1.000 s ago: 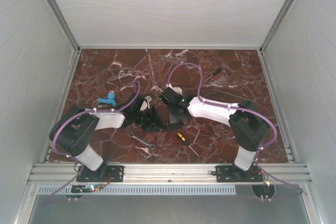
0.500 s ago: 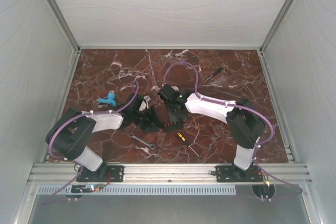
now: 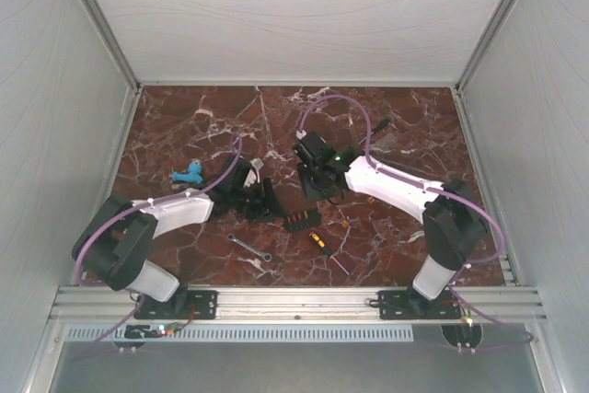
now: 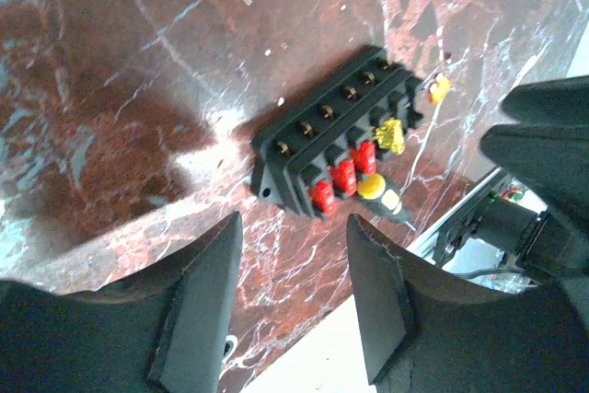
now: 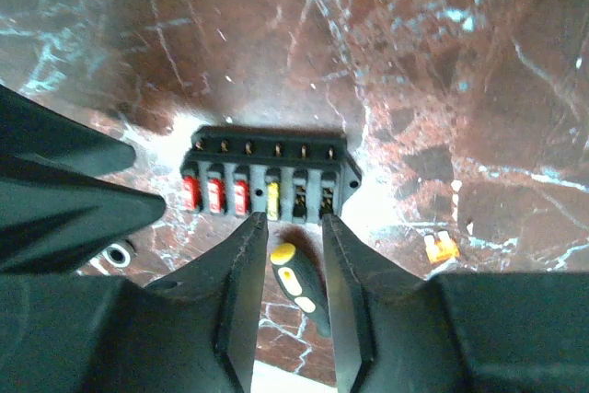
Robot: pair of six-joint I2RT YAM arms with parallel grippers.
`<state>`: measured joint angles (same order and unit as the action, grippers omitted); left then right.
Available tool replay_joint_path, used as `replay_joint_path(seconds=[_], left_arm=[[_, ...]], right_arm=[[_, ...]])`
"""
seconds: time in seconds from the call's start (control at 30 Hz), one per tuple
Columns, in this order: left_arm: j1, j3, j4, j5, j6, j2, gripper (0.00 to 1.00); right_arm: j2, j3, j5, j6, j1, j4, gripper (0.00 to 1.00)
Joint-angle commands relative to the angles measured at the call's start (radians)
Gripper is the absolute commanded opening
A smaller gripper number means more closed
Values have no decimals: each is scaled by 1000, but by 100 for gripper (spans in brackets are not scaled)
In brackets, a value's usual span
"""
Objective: Snap on the fuse box
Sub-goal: Adjust the fuse in the fuse box base.
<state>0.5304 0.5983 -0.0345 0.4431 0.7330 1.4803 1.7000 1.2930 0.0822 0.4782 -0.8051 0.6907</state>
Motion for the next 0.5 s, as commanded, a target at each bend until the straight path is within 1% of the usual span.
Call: replay_joint_path(seconds=[0.0,0.17,0.27,0.47], left_arm=[[-2,71,3,-5,-46,26,50],[-2,106,-12,19,-62,78,50],[-2,110,-34,47,-59,103,49],[10,99,-36,64,-53,116,48]], right_arm=[[-63,-92,-62,52,14,-16,27],[-80,-144,-130,97,33,-78,23],[-70,-140,-148,108,41,-112,20],[11,-65,-135,94,42,-60,17]])
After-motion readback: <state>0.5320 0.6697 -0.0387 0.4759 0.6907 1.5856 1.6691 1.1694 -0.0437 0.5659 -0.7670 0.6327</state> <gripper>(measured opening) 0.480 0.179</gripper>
